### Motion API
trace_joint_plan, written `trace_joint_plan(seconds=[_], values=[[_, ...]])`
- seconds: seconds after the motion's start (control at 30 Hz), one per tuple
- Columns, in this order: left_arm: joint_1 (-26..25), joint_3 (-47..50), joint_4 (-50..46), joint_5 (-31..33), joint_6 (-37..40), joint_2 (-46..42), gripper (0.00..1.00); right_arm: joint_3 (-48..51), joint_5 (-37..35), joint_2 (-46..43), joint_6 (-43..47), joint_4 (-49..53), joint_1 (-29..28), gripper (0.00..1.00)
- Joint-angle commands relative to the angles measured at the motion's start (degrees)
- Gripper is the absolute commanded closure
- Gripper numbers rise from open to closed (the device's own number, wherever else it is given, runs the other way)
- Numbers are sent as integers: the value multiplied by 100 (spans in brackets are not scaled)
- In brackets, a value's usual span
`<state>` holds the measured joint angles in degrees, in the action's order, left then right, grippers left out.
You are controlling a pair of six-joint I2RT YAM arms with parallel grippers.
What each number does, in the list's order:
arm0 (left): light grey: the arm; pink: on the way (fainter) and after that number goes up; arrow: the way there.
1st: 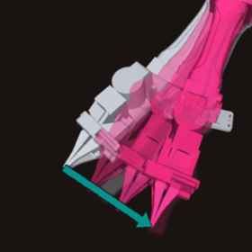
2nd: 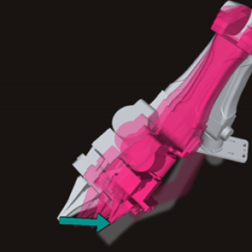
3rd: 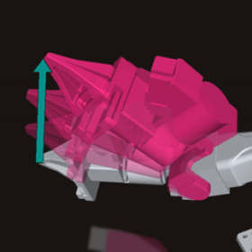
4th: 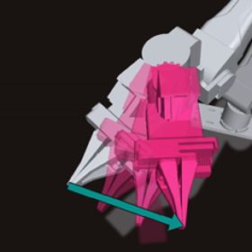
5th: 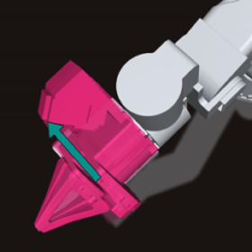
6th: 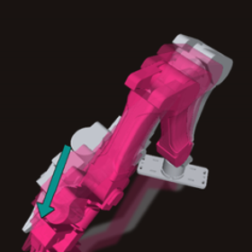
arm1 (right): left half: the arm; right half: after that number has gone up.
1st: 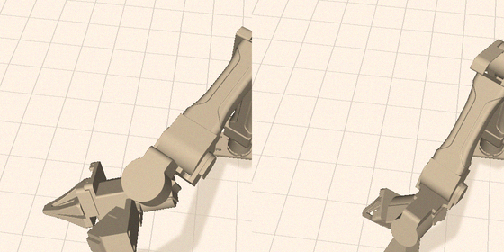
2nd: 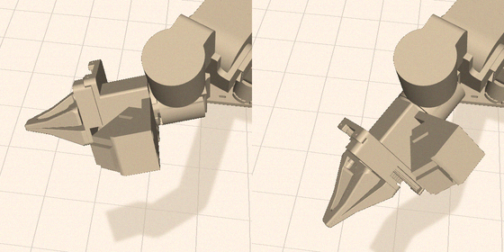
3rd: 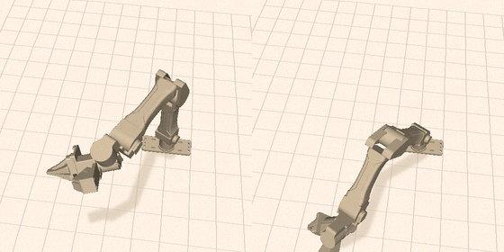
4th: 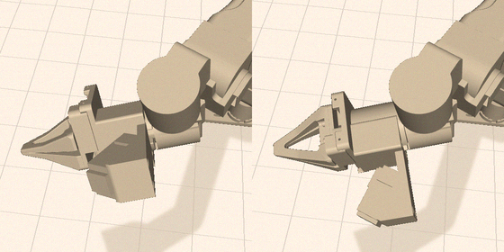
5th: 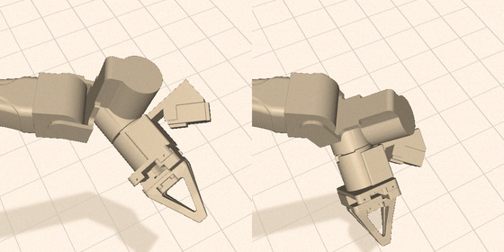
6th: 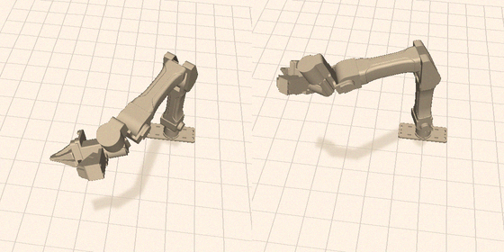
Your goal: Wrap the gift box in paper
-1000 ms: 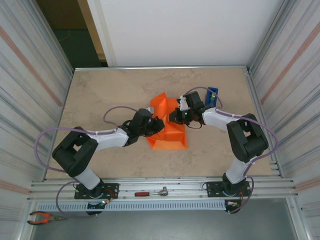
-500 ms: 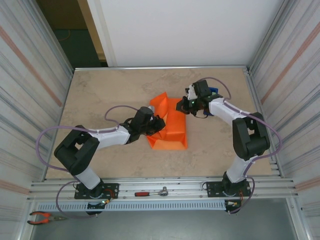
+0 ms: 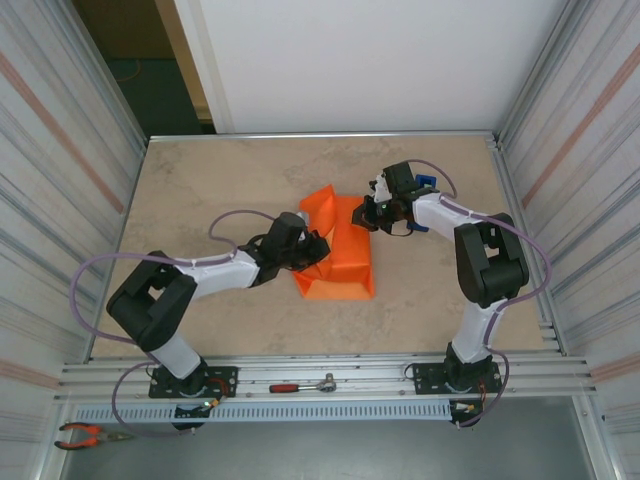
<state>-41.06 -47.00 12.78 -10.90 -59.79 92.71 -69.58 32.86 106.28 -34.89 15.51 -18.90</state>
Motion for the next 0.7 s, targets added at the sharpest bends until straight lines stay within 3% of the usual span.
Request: trace_joint_plan(seconds=[0.0,0.33,0.5,0.67], values=[[183,-146,-1217,-281,450,-332,100,237,-131,94,181,128,-3,100],[652,-916,-1857,-1191,1110,-836,100,399,-232,70,134,58,9,100],[550,-1240,-1676,-1512,986,-525,100,453,-255,77,121,27,5,100],[137,-1554,-1389,-1557,795,-12,100,472,-278,82,123,18,-9,100]])
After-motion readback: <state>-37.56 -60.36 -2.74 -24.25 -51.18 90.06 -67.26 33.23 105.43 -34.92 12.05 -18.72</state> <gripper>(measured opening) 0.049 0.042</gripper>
